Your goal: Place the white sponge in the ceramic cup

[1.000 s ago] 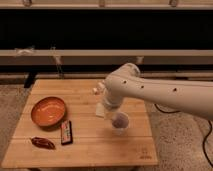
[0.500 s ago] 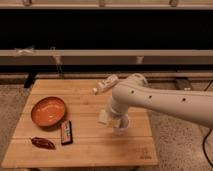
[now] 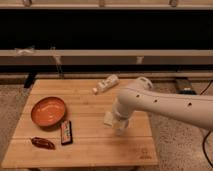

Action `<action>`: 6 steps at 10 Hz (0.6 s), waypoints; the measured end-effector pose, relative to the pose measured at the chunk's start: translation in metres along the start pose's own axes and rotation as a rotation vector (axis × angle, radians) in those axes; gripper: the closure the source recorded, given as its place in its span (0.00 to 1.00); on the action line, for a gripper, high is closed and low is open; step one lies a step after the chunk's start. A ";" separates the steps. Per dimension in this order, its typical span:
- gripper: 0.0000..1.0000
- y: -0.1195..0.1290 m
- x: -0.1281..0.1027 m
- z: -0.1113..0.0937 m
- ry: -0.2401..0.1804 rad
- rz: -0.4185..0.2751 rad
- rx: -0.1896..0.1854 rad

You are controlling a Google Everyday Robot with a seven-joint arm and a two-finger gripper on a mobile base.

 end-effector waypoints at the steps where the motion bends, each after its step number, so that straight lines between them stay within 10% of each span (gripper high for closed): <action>1: 0.85 -0.003 0.003 0.001 0.004 -0.002 0.007; 6: 0.84 -0.017 0.015 0.010 0.003 -0.012 0.038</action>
